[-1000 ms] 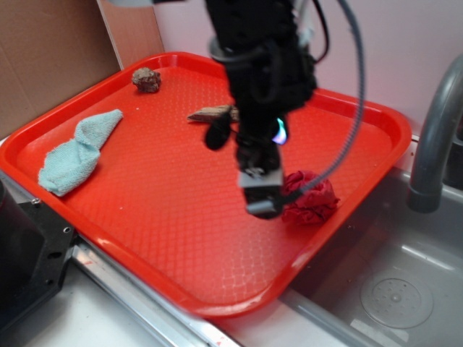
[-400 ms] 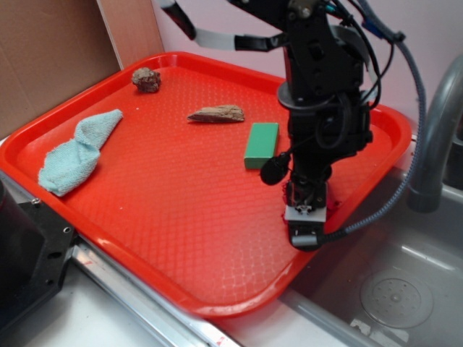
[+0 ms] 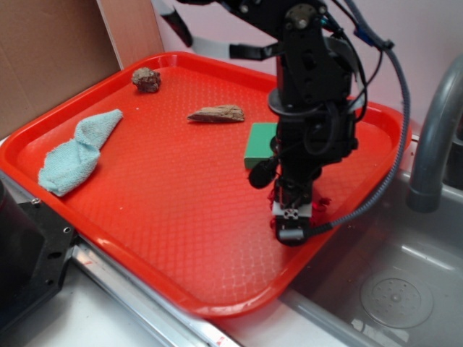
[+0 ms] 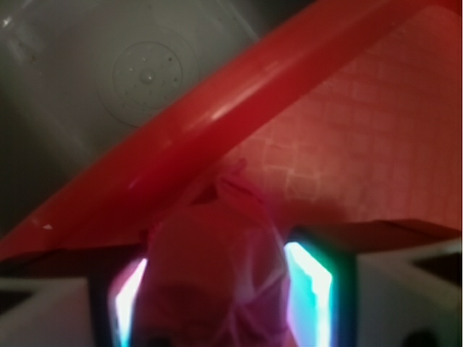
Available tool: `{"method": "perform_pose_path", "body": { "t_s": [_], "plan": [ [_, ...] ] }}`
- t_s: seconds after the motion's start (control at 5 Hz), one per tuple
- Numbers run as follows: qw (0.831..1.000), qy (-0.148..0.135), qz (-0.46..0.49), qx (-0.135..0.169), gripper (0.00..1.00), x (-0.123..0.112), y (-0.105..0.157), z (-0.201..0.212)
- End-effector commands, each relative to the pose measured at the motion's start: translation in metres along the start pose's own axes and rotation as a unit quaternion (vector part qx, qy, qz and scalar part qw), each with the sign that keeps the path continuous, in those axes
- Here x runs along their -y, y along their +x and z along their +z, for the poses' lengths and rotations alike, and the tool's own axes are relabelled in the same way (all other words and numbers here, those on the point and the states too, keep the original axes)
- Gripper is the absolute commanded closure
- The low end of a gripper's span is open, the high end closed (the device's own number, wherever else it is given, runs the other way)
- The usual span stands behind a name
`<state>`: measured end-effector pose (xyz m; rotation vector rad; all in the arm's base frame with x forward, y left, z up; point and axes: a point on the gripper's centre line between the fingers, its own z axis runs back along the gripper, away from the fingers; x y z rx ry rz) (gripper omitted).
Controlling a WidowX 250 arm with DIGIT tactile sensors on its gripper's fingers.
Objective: Grab the red paper.
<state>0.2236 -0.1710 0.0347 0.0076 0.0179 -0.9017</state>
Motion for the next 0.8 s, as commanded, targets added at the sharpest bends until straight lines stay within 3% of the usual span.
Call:
{"method": "perform_pose_path", "body": {
  "t_s": [0.0, 0.2, 0.4, 0.6],
  "plan": [
    [0.979, 0.026, 0.188, 0.081, 1.00, -0.029, -0.058, 0.086],
    [0.946, 0.020, 0.309, 0.095, 1.00, -0.049, -0.105, 0.132],
    [0.898, 0.049, 0.423, 0.112, 1.00, -0.048, -0.131, 0.161],
    [0.892, 0.051, 0.439, 0.100, 1.00, -0.053, -0.132, 0.164]
  ]
}}
